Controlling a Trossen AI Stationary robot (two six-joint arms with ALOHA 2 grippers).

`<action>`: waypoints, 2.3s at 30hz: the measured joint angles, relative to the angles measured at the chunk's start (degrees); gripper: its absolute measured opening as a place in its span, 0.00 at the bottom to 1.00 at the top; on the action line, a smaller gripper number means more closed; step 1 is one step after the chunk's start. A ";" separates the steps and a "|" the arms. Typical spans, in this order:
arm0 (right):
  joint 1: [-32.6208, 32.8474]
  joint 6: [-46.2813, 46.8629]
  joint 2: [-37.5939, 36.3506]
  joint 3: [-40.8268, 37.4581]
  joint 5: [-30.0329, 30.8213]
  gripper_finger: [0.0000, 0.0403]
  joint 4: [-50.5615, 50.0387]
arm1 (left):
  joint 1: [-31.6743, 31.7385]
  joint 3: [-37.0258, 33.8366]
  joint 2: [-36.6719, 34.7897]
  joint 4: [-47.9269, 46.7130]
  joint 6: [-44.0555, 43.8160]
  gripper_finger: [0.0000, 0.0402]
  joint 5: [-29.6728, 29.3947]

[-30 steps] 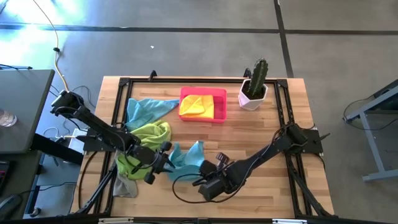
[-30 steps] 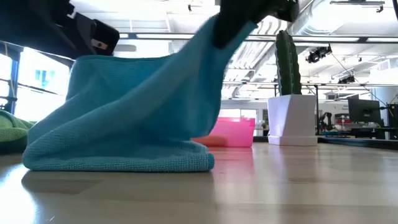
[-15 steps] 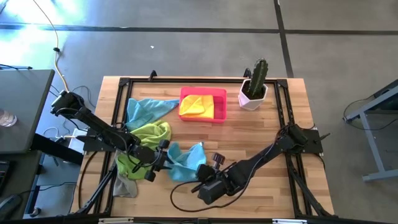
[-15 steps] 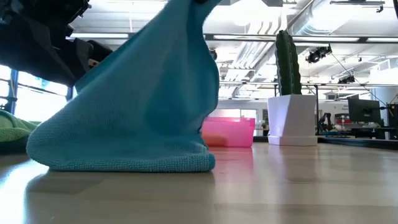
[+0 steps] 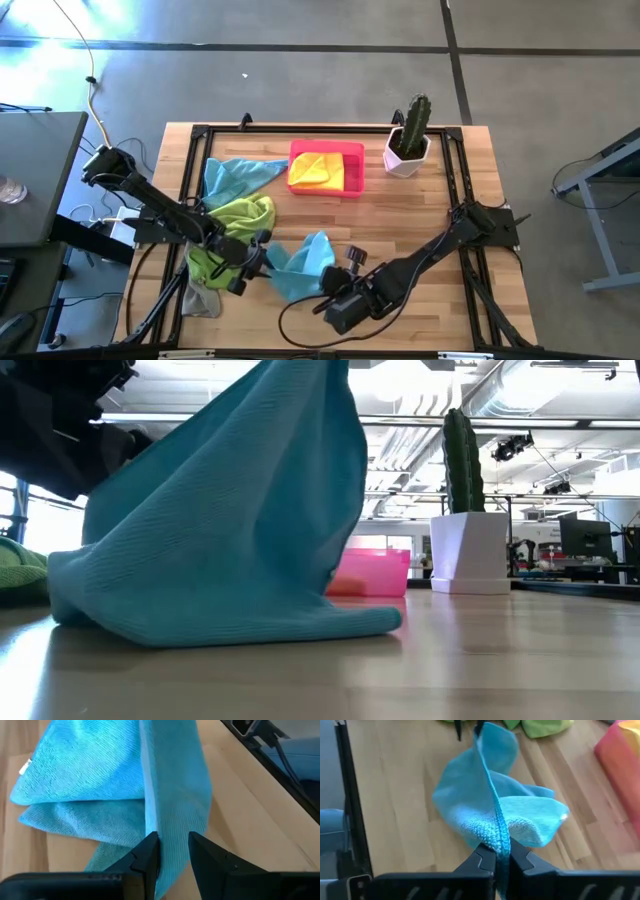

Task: Fold microfiber towels
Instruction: Fold the bottom light blue microfiber cloth on the table

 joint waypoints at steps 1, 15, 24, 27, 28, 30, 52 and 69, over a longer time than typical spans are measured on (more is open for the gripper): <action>0.09 -0.01 0.00 0.37 0.23 0.00 -0.81 | -0.34 0.00 0.00 0.00 -0.01 0.25 0.03; 0.10 2.73 0.00 0.98 0.53 0.00 -5.77 | -3.75 0.00 0.00 -0.41 -2.99 0.25 -0.79; 0.10 2.99 0.00 0.98 -0.37 0.00 -5.79 | -5.49 0.02 0.00 -0.69 -4.22 0.25 -6.05; 0.08 2.99 0.00 0.98 -0.37 0.00 -5.79 | -5.48 0.02 0.00 -1.37 -4.90 0.25 -7.44; 0.09 2.99 0.00 0.98 -0.38 0.00 -5.79 | -5.48 0.02 0.00 -1.65 -4.92 0.25 -7.91; 0.10 2.72 0.00 0.98 -0.40 0.00 -5.78 | -5.48 0.02 0.00 -1.77 -4.95 0.25 -8.87; 0.10 1.06 0.00 0.98 -1.53 0.00 -6.53 | -5.82 0.07 10.02 5.84 -5.44 0.25 -11.22; 0.01 7.54 0.00 0.98 7.06 0.00 -18.01 | -8.17 0.07 10.25 5.08 -7.96 0.25 -5.85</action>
